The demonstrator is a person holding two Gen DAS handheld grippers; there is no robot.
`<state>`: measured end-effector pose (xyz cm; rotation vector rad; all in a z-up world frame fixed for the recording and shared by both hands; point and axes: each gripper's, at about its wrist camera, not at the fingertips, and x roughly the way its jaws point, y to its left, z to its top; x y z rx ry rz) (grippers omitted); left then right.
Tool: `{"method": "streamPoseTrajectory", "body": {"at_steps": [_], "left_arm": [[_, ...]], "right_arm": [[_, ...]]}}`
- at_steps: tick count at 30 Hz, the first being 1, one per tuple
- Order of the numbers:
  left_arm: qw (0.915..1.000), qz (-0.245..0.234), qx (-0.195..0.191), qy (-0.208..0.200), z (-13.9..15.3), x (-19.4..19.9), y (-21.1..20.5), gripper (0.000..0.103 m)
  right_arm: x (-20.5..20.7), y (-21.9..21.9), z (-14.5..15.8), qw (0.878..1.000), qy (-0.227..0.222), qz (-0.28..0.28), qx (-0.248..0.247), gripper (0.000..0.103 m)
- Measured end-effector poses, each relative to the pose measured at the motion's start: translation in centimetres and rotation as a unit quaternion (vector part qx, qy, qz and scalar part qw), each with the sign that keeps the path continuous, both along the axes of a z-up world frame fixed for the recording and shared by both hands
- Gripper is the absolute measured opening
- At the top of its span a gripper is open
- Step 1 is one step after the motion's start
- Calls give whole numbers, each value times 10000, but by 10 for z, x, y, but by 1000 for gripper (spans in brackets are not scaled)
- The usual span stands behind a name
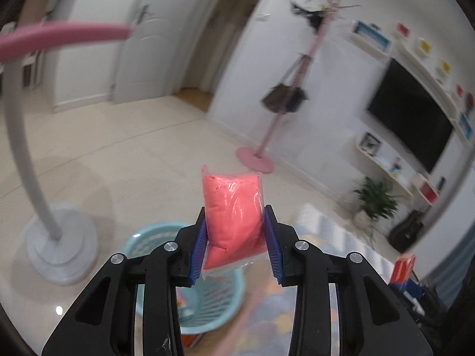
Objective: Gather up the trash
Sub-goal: 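Carry both items over the blue basket and open both tools, then move both tools back over the table toward the orange cup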
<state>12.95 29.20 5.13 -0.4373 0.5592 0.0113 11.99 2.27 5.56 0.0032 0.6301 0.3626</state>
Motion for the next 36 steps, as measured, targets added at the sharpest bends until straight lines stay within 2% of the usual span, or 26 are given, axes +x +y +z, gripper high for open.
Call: {"method": "streamPoseTrajectory", "body": {"at_steps": [4,9,14,18,19,21,22,30,36], "left_arm": [[9983,295,-47,493,-44,16,32,35],[9946,343,-90,979,-96,33,51,35],[9889,271,-105,1456,-143,53,57,35],[9867,216,-88,1610,-163,54,58,36],[9863,220,-99,1631,-165,54,57,45],[9858,231,-183,1651,-167,53,58,54],[9860,231,-203,1639,-168,52,58,55],[9896,50,-123,1432,-149,43,42,57],[9936,-314,-122,1082,-114,28,11,57]], "right_arm": [[32,44,-22,9993,316,205,64,58],[65,90,-69,9957,847,380,-71,58],[95,105,-114,9890,1441,321,-48,58],[112,110,-129,9853,1697,177,92,59],[116,110,-132,9839,1771,175,156,60],[121,108,-135,9823,1854,150,217,63],[122,106,-135,9821,1865,119,221,64],[111,82,-126,9809,1894,45,433,64],[80,47,-93,9860,1569,-128,543,64]]}}
